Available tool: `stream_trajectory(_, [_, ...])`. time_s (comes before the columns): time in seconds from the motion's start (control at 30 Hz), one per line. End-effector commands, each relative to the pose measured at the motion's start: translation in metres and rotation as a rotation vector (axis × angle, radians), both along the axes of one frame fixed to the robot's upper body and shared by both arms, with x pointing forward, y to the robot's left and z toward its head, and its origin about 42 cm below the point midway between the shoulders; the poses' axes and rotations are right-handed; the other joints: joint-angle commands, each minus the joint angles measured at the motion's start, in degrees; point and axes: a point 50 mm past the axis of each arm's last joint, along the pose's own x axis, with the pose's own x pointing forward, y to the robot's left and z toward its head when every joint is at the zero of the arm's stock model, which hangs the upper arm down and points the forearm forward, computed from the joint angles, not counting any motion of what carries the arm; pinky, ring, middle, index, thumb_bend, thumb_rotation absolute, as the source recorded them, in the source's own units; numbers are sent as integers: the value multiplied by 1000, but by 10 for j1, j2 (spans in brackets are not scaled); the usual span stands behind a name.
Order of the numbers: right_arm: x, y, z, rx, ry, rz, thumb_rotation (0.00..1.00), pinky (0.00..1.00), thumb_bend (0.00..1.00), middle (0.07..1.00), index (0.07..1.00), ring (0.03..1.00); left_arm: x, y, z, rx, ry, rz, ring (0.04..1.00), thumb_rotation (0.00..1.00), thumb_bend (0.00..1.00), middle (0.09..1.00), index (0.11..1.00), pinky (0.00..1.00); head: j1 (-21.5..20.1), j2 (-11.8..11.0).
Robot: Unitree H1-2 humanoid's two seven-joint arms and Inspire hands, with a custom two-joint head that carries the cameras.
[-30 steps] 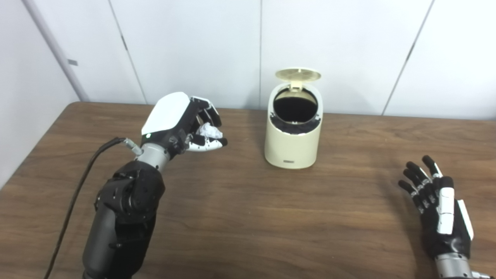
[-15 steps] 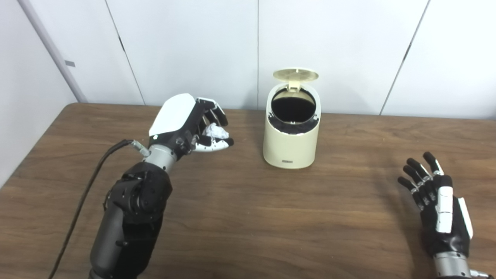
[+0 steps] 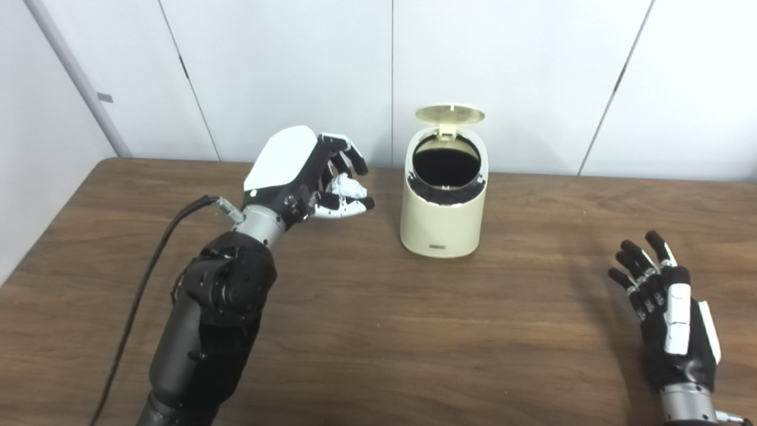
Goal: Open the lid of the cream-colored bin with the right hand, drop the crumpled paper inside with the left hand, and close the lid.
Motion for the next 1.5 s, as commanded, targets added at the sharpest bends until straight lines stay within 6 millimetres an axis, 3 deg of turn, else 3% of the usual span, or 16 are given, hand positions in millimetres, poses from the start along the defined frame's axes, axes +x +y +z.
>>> stream_trajectory(0.0, [-9,10,-17,43,39,-9,948,809,501,853,926,870,6,-6,22,-6,-107,-33,366,0,462,472,555,282,-2,1])
stream_trajectory(0.27, [-6,11,-12,53,11,-3,970,827,470,873,939,886,13,-18,27,-4,-118,-59,364,0,463,467,541,282,-8,1])
stream_trajectory(0.83, [-1,13,-12,68,-10,-1,939,915,499,918,935,925,32,-43,39,-1,-173,-145,371,0,466,491,522,279,-21,-11])
stream_trajectory(1.47, [-4,14,-17,73,3,-3,935,903,507,905,930,917,60,-69,26,-11,-196,-161,376,0,465,479,547,296,-22,-19])
